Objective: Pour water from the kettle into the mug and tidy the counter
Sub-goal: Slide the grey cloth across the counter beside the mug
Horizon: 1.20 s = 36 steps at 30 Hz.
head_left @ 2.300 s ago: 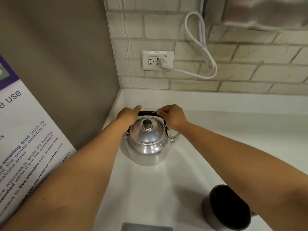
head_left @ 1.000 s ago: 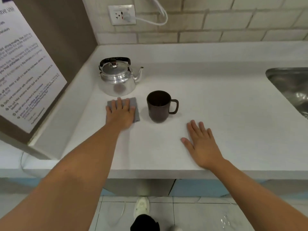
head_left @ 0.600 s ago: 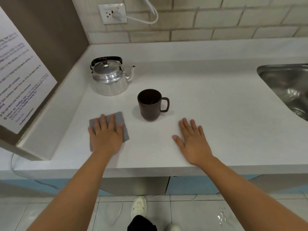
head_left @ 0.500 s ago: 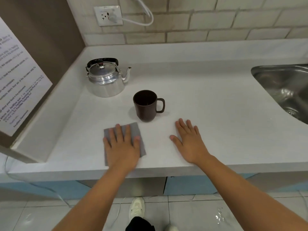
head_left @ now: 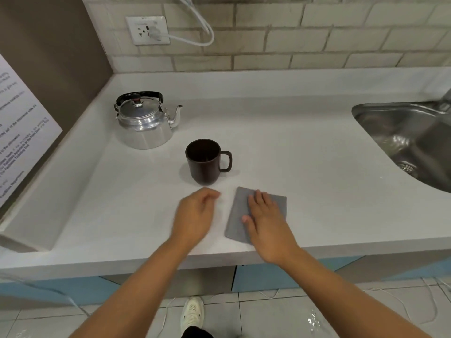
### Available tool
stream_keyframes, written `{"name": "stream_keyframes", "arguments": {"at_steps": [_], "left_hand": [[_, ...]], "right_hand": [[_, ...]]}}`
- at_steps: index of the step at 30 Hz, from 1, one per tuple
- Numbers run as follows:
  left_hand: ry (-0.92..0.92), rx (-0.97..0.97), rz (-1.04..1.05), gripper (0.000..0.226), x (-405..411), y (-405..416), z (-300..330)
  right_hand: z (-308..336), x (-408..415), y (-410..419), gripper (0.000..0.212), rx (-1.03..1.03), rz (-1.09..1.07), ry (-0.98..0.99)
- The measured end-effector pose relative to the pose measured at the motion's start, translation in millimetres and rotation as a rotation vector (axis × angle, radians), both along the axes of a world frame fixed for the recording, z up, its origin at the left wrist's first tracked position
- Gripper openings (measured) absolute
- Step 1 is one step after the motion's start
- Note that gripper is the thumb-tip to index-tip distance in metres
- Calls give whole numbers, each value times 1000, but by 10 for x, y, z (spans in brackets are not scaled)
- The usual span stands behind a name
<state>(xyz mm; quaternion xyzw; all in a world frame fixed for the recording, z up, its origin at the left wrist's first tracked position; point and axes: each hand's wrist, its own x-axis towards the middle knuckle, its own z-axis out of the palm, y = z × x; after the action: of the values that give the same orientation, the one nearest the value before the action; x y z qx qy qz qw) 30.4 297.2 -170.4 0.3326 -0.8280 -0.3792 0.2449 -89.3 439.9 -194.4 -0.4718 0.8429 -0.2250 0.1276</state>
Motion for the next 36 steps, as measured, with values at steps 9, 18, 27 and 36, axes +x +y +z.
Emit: {"name": "stream_keyframes", "arguments": {"at_steps": [9, 18, 27, 36], "left_hand": [[-456, -335, -51, 62, 464, -578, -383], [-514, -367, -79, 64, 454, -590, -404], [-542, -376, -89, 62, 458, -557, -366], [-589, -387, -88, 62, 444, -542, -349]], "right_hand": [[-22, -990, -779, 61, 249, -4, 200], [20, -1181, -1004, 56, 278, 198, 248], [3, -714, 205, 55, 238, 205, 266], [46, -491, 573, 56, 240, 194, 265]]}}
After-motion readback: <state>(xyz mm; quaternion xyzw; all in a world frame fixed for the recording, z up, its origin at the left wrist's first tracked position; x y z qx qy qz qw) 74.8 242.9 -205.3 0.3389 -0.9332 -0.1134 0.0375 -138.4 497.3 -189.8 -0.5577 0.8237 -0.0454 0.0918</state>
